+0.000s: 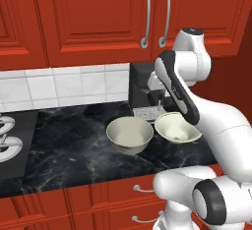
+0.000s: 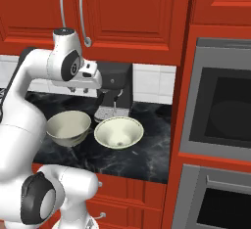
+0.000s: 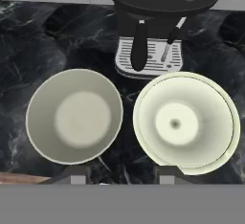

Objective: Open the cabinet. Pick the bowls from the counter and place them in the cabinet. Then close the cabinet.

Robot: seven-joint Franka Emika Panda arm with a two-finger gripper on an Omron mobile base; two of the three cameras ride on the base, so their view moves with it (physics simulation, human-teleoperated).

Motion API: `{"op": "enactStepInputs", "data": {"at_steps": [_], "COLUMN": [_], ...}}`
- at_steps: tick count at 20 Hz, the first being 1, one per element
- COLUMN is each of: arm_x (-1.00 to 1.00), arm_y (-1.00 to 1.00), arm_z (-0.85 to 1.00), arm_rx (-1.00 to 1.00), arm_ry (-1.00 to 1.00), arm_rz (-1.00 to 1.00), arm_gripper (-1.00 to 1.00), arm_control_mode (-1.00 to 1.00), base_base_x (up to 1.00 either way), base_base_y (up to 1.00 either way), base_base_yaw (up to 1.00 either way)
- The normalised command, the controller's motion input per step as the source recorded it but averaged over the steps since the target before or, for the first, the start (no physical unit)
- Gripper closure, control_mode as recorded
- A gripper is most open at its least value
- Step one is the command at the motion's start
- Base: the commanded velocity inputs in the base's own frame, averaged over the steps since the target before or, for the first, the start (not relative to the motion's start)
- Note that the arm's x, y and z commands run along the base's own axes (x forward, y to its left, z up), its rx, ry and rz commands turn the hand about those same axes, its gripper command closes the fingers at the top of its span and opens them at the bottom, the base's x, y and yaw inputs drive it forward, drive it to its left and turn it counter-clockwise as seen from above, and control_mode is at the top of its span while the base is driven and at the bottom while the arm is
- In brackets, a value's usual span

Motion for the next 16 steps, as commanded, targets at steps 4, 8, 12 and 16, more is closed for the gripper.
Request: {"op": "enactStepInputs", "data": {"at_steps": [4,8,12,16], "arm_x": [-0.14,-0.47,-0.50,-0.19], "arm_y": [0.05,0.01,0.00,0.01], "arm_z": [0.00,0.02,0.38,0.51], "arm_rx": [-0.01,-0.01,-0.08,-0.05], "arm_ry": [-0.04,-0.15,-0.29,-0.23], "arm_rz": [0.00,0.00,0.00,0.00], "arm_gripper": [-1.00,-1.00,-1.00,-1.00], "arm_control_mode": [-1.00,-1.00,-1.00,-1.00], "base_base_x": [0.00,0.00,0.00,0.00], "base_base_y": [0.00,0.00,0.00,0.00], "base_base_yaw": [0.00,0.00,0.00,0.00]}}
